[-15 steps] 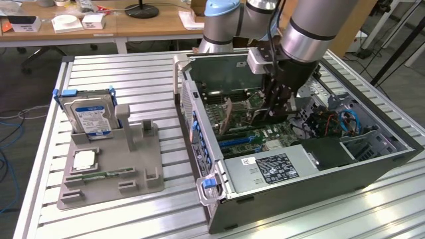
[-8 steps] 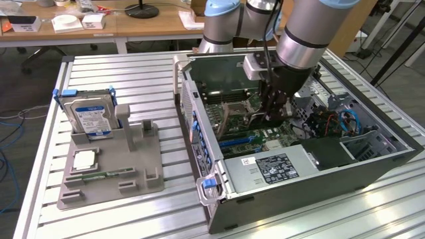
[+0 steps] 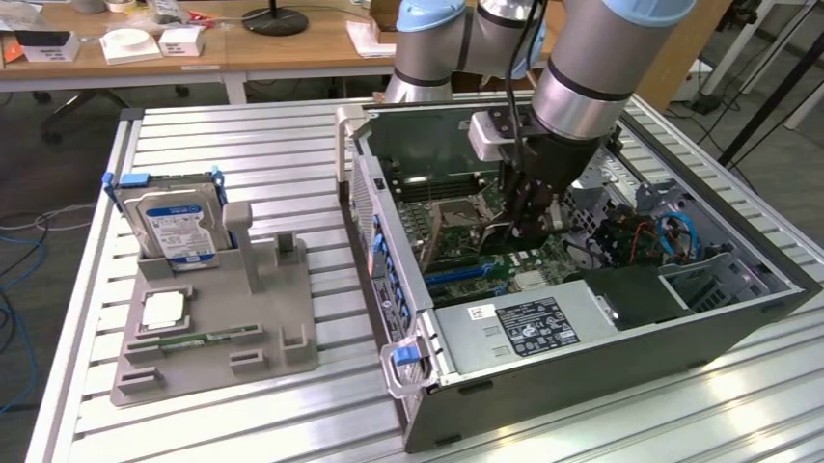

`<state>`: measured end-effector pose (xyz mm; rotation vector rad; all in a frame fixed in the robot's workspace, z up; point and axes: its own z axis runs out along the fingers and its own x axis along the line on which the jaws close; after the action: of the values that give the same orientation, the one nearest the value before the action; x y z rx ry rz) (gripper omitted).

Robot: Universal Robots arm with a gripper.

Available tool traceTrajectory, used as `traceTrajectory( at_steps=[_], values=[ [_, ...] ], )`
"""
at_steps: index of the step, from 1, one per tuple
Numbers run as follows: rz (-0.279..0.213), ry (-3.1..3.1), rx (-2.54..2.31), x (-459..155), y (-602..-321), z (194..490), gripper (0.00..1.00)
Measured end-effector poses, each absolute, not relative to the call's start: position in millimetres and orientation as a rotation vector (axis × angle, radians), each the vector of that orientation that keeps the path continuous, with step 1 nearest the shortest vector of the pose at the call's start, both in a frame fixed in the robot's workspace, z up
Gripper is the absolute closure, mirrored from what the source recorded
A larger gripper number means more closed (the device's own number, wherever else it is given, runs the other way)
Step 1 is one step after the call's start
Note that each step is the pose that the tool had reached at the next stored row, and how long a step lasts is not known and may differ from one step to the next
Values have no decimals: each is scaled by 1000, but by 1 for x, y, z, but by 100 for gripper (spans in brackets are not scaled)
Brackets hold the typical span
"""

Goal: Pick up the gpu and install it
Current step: 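Insert the gpu into the slot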

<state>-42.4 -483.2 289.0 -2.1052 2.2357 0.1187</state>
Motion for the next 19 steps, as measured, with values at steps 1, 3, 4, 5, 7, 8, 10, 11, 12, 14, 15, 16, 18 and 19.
traceTrajectory(
  at_steps=[1, 3, 4, 5, 7, 8, 10, 11, 12, 14, 15, 16, 18, 19],
  values=[
    [119, 2235, -2105, -42, -483, 288, 74],
    [119, 2235, -2105, -42, -483, 286, 74],
    [119, 2236, -2105, -43, -483, 284, 74],
    [119, 2236, -2105, -43, -483, 283, 74],
    [119, 2236, -2105, -43, -483, 280, 74],
    [119, 2236, -2105, -44, -483, 278, 74],
    [119, 2235, -2105, -44, -483, 276, 74],
    [119, 2236, -2105, -44, -483, 275, 74],
    [119, 2235, -2105, -44, -483, 274, 74],
    [119, 2236, -2105, -44, -483, 273, 74],
    [119, 2236, -2105, -44, -483, 272, 74],
    [119, 2236, -2105, -44, -483, 272, 74],
    [119, 2236, -2105, -44, -483, 271, 74],
    [119, 2235, -2105, -44, -483, 270, 74]
  ],
)
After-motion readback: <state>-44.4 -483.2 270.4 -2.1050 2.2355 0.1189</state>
